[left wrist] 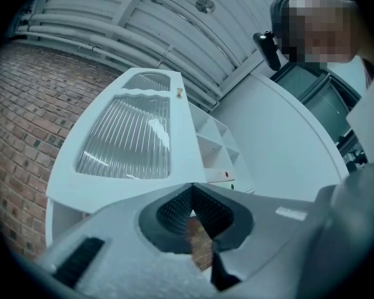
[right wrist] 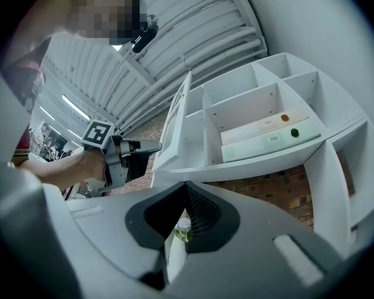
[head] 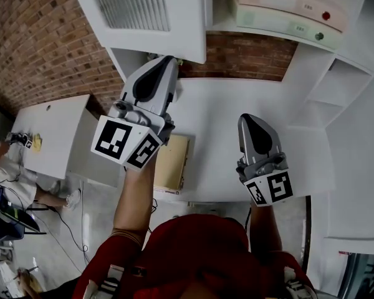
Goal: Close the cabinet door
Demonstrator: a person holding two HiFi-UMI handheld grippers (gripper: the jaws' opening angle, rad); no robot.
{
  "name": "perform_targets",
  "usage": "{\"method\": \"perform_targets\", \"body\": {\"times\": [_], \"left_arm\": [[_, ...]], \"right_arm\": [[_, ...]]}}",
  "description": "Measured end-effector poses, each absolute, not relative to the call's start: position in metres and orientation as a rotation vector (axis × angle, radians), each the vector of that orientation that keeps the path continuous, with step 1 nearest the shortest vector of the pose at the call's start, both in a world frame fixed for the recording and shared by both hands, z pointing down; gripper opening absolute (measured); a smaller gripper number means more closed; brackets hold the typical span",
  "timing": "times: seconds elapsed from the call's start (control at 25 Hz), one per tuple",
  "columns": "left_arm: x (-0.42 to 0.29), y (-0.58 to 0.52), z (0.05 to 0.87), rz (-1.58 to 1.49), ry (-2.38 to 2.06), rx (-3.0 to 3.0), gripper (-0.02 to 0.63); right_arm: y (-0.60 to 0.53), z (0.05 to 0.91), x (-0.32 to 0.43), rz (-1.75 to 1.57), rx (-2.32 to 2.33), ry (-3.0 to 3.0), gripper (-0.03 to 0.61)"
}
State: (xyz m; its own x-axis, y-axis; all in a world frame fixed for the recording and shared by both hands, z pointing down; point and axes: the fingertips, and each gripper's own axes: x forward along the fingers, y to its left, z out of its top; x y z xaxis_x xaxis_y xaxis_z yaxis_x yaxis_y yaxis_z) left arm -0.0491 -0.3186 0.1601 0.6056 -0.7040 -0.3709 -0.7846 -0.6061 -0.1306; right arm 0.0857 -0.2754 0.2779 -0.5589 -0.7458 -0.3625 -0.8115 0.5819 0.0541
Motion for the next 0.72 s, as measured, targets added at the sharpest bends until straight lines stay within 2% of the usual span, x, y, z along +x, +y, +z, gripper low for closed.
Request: {"method": "perform_targets", "body": {"times": [0.72], "left_arm": [[-0.028,-0.373,0.177,0.354,1.278,-2.574,-0.002]], "right_arm": [[-0.307,0.286,0.103,0.279,-1.286,2.528,0.014]]}}
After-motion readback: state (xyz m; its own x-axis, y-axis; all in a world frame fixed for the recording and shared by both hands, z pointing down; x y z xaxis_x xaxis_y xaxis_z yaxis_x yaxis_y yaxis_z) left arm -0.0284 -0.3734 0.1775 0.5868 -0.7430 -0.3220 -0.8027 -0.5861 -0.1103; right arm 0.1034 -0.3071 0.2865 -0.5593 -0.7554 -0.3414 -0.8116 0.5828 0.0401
